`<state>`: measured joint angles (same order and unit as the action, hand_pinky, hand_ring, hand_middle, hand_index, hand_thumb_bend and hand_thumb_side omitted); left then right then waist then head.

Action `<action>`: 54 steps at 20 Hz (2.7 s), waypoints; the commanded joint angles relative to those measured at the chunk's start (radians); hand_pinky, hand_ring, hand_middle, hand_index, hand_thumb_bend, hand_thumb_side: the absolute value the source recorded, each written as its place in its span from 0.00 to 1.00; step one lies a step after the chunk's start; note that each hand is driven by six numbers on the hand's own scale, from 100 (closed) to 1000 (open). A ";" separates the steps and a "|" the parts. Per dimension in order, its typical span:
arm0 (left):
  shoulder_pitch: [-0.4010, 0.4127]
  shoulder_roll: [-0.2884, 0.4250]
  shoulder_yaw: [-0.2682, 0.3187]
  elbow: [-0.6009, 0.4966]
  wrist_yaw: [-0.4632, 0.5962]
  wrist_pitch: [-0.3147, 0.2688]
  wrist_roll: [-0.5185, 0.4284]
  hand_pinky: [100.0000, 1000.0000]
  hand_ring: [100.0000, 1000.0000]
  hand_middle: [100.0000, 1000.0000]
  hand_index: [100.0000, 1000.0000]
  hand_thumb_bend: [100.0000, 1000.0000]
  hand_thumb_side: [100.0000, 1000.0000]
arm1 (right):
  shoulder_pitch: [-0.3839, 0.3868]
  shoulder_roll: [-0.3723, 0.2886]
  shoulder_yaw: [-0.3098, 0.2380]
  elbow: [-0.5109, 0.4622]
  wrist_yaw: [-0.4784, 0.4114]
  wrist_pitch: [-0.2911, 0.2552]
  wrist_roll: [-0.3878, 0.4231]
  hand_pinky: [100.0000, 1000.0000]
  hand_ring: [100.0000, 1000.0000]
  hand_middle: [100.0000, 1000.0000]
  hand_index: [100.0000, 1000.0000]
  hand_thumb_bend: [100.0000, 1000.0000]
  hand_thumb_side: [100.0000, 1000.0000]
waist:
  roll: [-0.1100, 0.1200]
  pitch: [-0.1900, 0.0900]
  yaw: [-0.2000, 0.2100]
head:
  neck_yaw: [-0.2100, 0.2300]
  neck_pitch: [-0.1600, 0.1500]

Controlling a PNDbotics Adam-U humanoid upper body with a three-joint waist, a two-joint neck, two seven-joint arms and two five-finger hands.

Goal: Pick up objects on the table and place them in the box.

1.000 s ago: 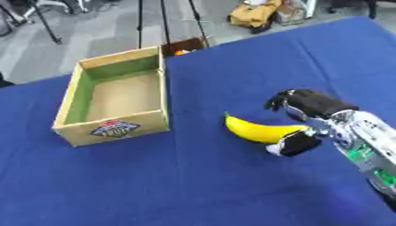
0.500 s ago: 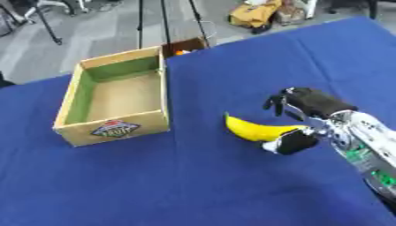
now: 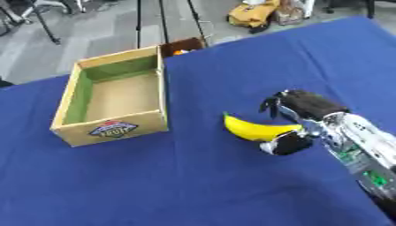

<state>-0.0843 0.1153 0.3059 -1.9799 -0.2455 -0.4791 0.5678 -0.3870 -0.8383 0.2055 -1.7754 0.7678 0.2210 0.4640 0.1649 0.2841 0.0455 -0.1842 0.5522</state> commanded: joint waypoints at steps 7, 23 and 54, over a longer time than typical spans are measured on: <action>-0.005 0.021 0.005 -0.020 0.004 -0.001 -0.008 0.30 0.71 0.82 0.87 0.04 0.98 | -0.017 -0.007 0.005 0.030 -0.013 0.004 -0.008 0.65 0.91 0.54 0.77 0.38 0.33 | -0.008 -0.013 0.006 | -0.012 -0.011; -0.002 0.020 0.004 -0.020 0.004 -0.002 -0.012 0.29 0.71 0.82 0.87 0.04 0.98 | -0.013 -0.001 0.008 0.045 -0.019 0.016 -0.023 0.64 0.90 0.50 0.76 0.33 0.35 | -0.004 -0.014 0.005 | -0.015 -0.018; 0.002 0.019 0.003 -0.020 0.005 -0.002 -0.017 0.29 0.71 0.82 0.87 0.04 0.98 | -0.046 -0.003 0.030 0.074 -0.043 0.019 -0.048 0.61 0.87 0.41 0.70 0.14 0.35 | -0.003 -0.014 0.009 | -0.015 -0.018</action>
<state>-0.0803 0.1153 0.3056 -1.9799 -0.2424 -0.4806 0.5535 -0.4144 -0.8216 0.2414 -1.6898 0.7362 0.2394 0.4207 0.1690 0.2841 0.0533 -0.1967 0.5431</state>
